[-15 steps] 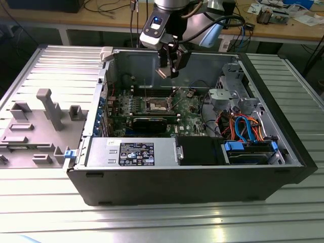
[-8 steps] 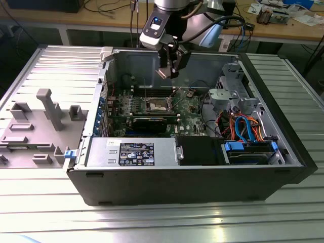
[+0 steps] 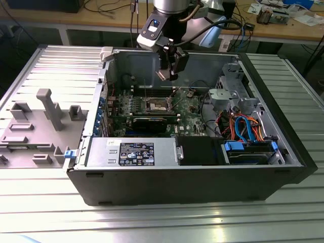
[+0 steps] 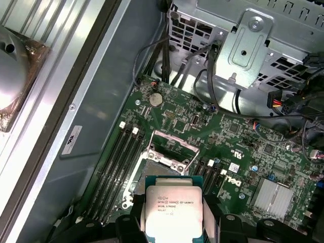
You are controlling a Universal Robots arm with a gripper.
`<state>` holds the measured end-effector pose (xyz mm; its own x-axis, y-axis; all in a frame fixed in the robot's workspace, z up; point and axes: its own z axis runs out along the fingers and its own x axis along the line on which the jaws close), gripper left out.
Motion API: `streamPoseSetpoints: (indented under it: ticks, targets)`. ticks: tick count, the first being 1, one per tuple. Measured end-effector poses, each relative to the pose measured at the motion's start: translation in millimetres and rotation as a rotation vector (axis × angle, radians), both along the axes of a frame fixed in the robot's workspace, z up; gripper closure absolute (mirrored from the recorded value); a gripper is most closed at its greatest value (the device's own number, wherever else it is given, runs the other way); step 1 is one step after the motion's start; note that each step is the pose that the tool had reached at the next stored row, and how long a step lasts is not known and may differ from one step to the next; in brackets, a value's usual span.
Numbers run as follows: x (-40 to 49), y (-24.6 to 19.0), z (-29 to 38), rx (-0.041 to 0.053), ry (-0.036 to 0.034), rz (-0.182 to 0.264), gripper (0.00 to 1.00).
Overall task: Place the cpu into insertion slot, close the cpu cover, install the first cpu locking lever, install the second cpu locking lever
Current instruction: 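Place the cpu into insertion slot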
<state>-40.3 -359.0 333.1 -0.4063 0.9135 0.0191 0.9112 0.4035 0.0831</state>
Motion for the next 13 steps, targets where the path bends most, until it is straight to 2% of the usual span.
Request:
streamPoseSetpoints:
  ticks: [10,13]
  targets:
    - [0.0,0.0,-0.1,-0.0001,0.0000,-0.001,0.46]
    - [0.0,0.0,-1.0,0.0000,0.0000,-0.018,0.46]
